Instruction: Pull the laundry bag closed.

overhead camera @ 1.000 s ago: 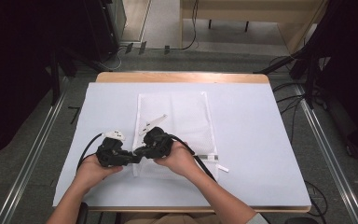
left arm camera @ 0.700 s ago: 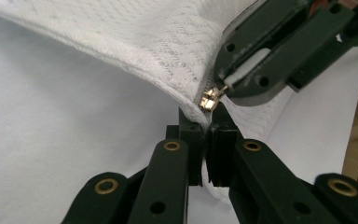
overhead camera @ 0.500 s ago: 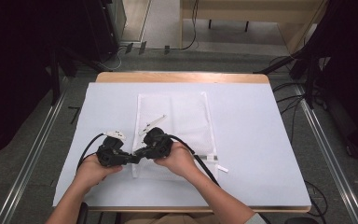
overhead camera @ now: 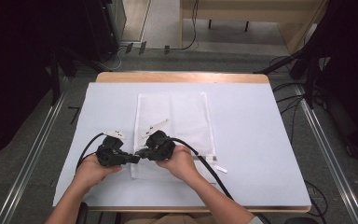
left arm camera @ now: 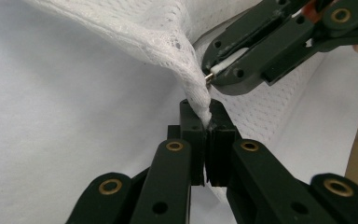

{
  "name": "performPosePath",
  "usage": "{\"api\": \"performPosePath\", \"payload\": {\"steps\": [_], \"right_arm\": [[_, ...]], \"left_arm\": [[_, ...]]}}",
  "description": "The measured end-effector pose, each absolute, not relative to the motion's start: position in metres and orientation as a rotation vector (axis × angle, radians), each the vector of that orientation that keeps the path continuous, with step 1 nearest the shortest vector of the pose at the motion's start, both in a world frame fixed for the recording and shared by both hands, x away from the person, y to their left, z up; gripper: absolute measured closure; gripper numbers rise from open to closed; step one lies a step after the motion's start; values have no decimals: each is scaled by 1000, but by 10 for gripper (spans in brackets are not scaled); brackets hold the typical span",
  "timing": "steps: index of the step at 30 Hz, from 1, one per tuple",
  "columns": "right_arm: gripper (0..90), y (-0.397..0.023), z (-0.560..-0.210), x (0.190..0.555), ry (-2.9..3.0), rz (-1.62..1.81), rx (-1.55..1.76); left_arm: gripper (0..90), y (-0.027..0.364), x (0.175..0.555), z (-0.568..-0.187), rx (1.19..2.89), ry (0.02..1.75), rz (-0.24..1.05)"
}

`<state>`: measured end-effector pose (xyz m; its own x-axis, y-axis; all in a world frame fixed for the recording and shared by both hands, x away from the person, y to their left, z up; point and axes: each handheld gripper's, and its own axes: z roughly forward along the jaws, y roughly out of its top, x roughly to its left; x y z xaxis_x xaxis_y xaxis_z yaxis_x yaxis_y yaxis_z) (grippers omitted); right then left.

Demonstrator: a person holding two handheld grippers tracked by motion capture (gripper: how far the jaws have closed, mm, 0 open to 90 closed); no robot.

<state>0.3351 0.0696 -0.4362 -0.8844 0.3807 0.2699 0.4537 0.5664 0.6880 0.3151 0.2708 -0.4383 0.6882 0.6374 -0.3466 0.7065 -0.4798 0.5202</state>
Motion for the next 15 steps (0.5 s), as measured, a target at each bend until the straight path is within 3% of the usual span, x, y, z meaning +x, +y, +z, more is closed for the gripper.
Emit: {"api": "performPosePath", "payload": {"steps": [15], "right_arm": [[886,57,-439,336,-2710,-1237,-681]], "left_arm": [[894,269,312,-436,2247,997,-124]]}}
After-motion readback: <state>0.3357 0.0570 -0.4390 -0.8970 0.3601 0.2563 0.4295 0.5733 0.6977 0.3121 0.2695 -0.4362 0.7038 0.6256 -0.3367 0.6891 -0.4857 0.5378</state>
